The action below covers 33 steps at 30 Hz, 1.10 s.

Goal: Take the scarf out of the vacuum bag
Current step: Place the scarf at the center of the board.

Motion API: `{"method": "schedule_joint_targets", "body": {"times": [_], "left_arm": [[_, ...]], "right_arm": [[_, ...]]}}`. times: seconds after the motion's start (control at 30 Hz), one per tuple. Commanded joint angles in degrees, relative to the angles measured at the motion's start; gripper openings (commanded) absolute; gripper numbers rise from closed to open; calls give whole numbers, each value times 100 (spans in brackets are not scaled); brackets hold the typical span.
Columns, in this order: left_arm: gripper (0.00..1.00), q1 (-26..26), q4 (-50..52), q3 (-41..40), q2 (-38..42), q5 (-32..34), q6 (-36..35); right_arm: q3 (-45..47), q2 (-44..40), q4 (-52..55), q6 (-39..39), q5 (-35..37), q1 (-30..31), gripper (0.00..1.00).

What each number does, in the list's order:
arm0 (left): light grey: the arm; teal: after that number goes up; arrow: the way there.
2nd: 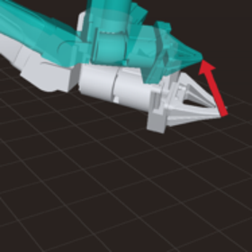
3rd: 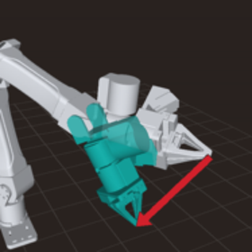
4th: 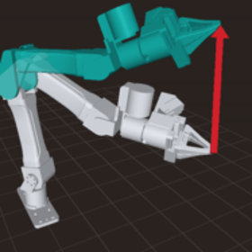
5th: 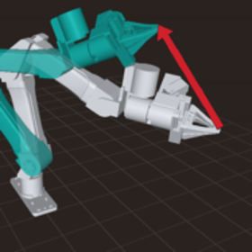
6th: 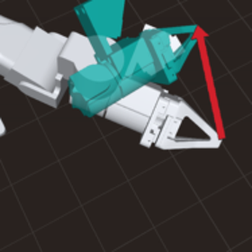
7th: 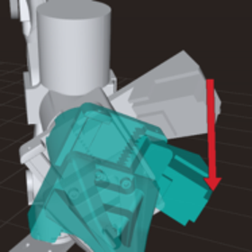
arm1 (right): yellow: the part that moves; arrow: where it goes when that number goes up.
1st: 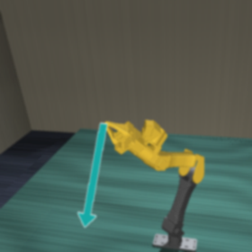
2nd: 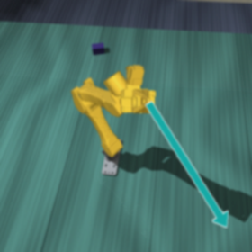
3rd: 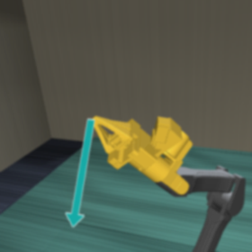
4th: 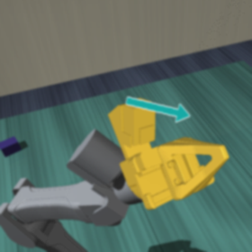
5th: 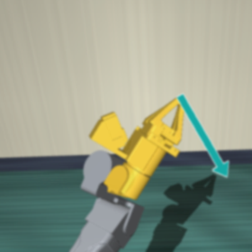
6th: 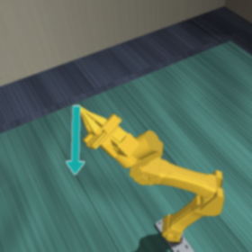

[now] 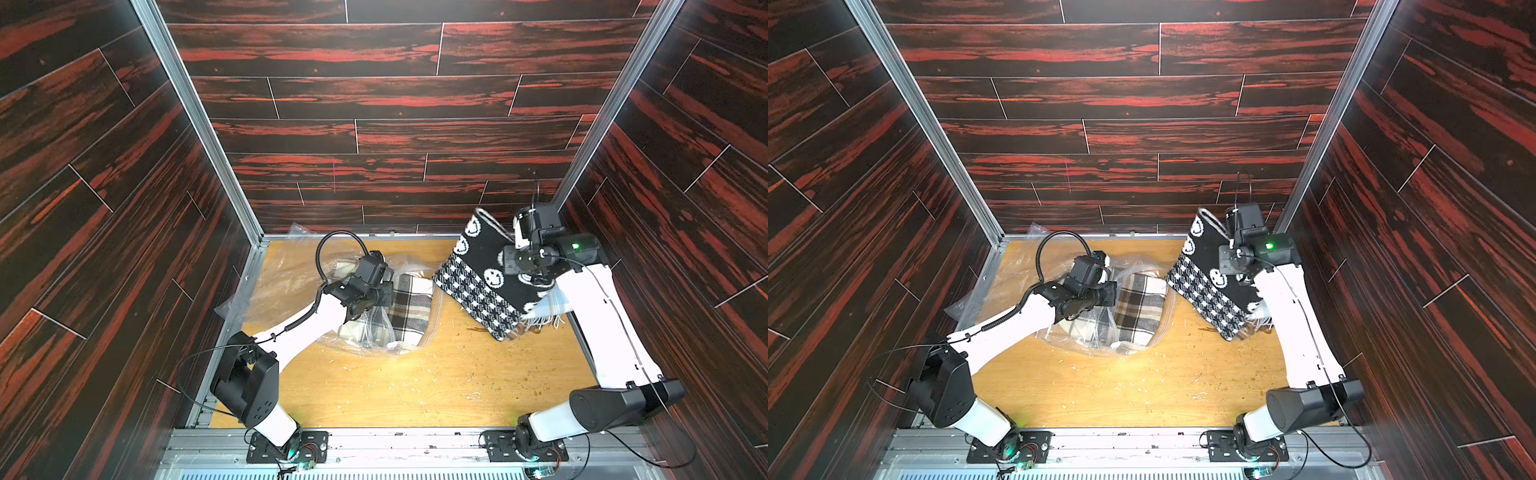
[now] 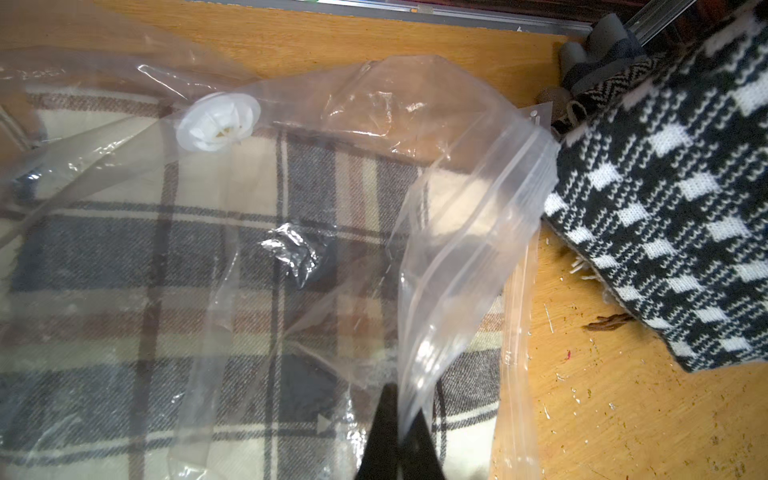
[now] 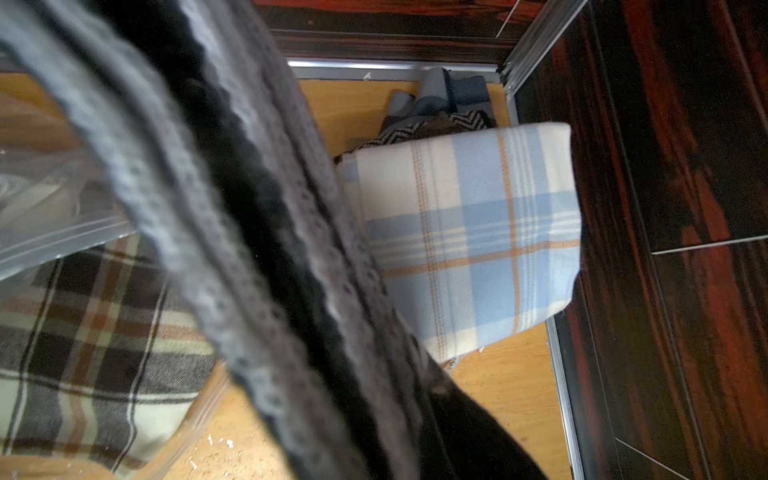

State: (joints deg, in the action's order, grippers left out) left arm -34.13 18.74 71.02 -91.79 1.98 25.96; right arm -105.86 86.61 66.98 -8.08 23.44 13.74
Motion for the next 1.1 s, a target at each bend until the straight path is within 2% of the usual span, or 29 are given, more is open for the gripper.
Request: {"method": "schedule_joint_targets", "body": {"times": [0.0,0.23,0.33,0.47,0.63,0.87,1.07], "left_arm": [[0,34,121,-45,227,57,-42],[0,29,164,-27,227,48,-46],[0,27,165,-11,209,35,-31],[0,27,174,-13,224,22,7],[0,27,227,-12,258,35,-4],[0,27,244,-60,339,132,3],[0,29,253,-12,303,85,0]], "right_arm": [[-342,47,-89,34,117,-87,2],[-670,76,-200,48,327,-402,3],[-268,-30,-681,-39,355,-662,3],[1012,-560,-2052,-280,611,-939,2],[1964,-861,-3375,-447,1008,-1305,2],[2548,-794,-4445,-412,1269,-1768,3],[2692,-442,-4687,-470,959,-2278,5]]}}
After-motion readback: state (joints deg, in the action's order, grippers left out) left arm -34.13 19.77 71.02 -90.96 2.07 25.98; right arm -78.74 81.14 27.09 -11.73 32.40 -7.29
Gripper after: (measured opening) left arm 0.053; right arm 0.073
